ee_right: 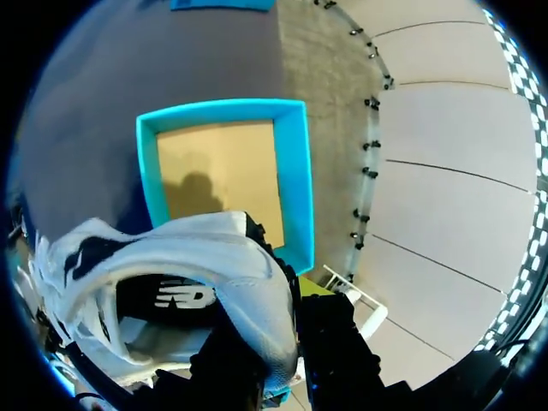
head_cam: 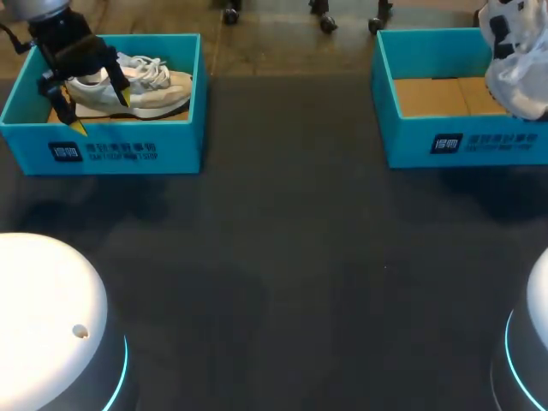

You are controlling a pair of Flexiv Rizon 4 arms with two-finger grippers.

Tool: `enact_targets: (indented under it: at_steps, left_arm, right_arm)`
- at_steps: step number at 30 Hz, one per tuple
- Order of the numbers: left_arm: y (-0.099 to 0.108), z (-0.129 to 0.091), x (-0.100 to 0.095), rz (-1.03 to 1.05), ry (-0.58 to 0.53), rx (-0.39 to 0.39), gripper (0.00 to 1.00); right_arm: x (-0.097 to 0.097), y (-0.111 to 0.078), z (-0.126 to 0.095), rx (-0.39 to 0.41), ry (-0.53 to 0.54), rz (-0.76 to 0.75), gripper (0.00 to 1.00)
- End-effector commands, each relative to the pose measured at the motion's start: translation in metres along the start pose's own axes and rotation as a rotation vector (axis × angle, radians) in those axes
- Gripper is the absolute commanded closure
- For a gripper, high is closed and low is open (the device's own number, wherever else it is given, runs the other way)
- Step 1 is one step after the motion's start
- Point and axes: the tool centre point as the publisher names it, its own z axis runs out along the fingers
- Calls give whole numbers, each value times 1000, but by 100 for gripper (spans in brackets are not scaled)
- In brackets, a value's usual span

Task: Take the shoe out of the shoebox, open the shoe tongue, remove and reinsert the insole, then place the shoe into the shoebox

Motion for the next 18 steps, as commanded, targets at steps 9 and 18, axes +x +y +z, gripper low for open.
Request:
enact_targets:
  at_steps: [9,18]
  left_arm:
    - [0,0,1,0,1,-2,0]
    - [0,0,1,0,1,-2,0]
  right_arm:
    - [-52,-12,45,-42,51,-18,100]
    - [-54,-17,62,15,131,106,100]
